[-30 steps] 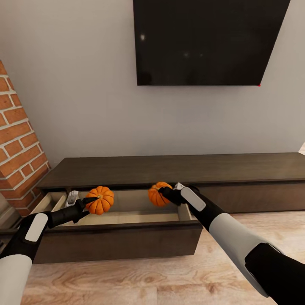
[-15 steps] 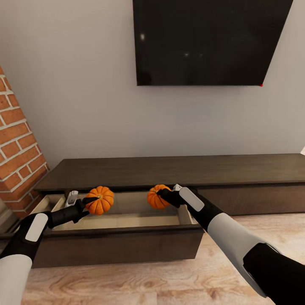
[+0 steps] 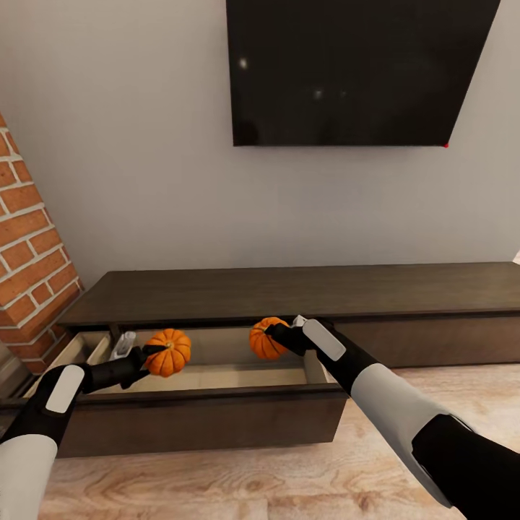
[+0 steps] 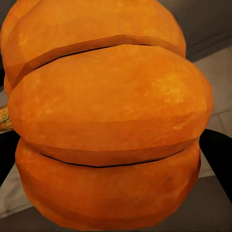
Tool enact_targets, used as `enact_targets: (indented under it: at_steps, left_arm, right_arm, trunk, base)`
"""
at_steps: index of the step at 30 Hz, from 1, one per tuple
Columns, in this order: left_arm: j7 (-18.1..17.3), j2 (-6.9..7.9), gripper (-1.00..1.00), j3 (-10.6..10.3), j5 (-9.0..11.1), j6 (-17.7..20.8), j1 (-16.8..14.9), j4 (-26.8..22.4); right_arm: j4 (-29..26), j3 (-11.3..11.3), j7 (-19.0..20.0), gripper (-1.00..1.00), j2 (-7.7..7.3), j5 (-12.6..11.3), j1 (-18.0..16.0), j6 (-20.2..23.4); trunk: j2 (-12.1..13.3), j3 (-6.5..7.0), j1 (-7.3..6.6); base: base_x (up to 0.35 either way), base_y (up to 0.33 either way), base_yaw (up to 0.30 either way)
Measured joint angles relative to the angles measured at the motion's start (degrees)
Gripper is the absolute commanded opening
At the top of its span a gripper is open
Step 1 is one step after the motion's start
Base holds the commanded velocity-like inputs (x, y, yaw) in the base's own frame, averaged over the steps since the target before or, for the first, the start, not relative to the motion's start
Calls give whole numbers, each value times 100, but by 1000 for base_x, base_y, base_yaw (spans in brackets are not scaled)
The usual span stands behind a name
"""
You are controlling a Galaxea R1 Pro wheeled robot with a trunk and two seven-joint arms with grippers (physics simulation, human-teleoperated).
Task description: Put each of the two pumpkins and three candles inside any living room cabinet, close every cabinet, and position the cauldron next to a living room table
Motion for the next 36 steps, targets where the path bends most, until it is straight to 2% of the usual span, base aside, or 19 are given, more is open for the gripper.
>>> enact_targets:
  at_steps: [3,9,19,26,31,36]
  left_arm:
    - [125,-8,-100,4,33,-45,0,-6]
    - [161,-10,-100,3,36,-113,0,-7]
    - [162,-19,-100,-5,12,-323,-1,-43]
    - [160,-19,-100,-4,21,-339,-2,-127]
    - [160,-19,-100,-4,26,-360,-2,-138]
    - [158,-19,-100,-9,-8,-366,0,-137]
  right_arm:
    - [0,2,0,-100,0,-1,0,1]
    - [-2,8,0,-100,11,-8,0,-1]
    - [-3,22,14,-100,41,-2,1,4]
    - [-7,38,39,-100,78,7,4,-8]
    - [-6,219,36,-100,93,14,6,-26]
    - [-6,265,33,-100,90,15,6,-42]
  trunk:
    - [0,0,0]
    - [0,0,0]
    - [-13,-221,26]
    - [-14,-222,26]
    - [-14,-222,26]
    - [-14,-222,24]
  base:
    - [0,0,0]
    - [0,0,0]
    - [0,0,0]
    - [0,0,0]
    - [15,-9,0]
    - [172,-144,0]
